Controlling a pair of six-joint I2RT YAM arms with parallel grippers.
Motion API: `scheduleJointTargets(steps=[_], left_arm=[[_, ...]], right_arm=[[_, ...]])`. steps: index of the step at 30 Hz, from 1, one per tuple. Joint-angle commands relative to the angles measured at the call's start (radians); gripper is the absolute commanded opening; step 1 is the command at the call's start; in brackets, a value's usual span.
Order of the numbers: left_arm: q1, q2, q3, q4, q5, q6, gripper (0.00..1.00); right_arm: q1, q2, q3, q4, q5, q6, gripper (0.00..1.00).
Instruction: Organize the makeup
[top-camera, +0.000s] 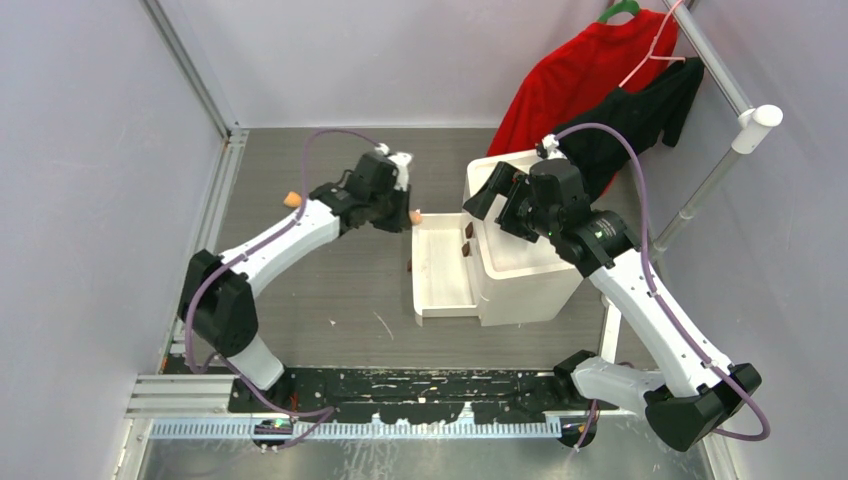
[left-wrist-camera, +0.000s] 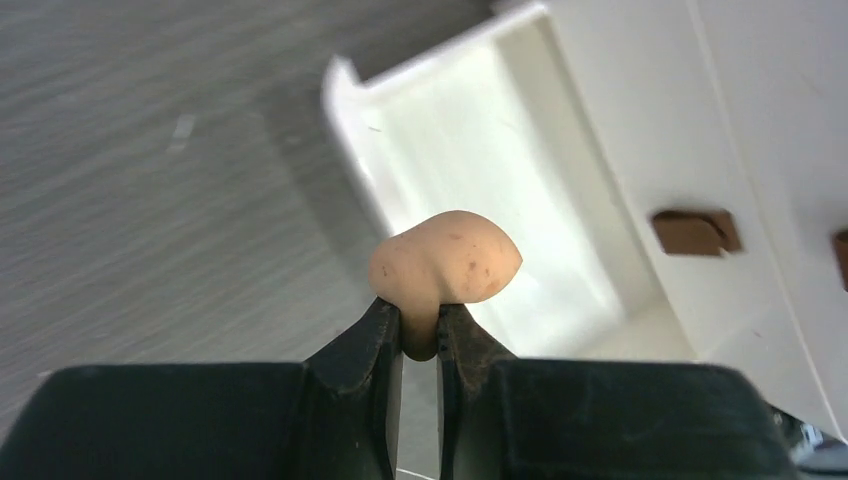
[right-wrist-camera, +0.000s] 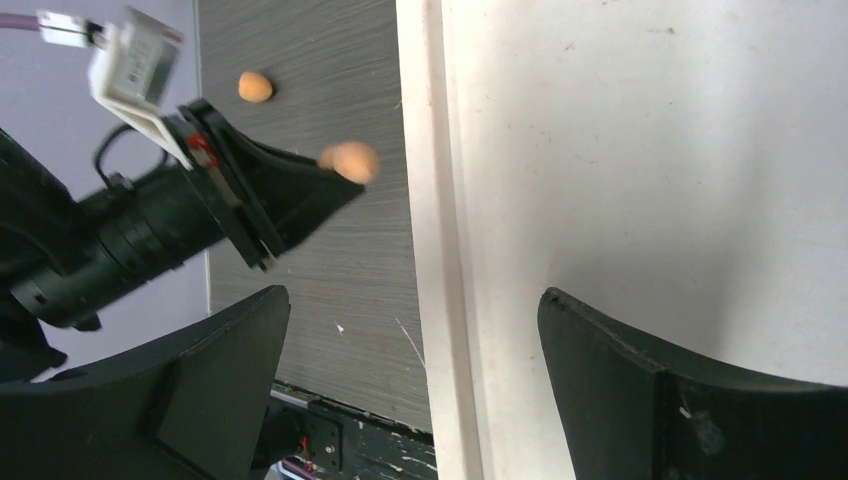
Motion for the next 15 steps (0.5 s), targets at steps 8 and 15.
scheduleJointTargets(steps=[8, 15], left_arm=[[-0.113, 0.089, 0.09, 0.02, 0.107, -0.066, 0.65], [-0.049, 0.051, 0.127, -0.074, -0.074, -0.013, 0.73]], right_arm=[[0.002, -0.001, 0.009, -0.046, -0.004, 0.004, 1.0], [0.002, 0.001, 0.009, -0.043, -0.006, 0.001, 1.0]])
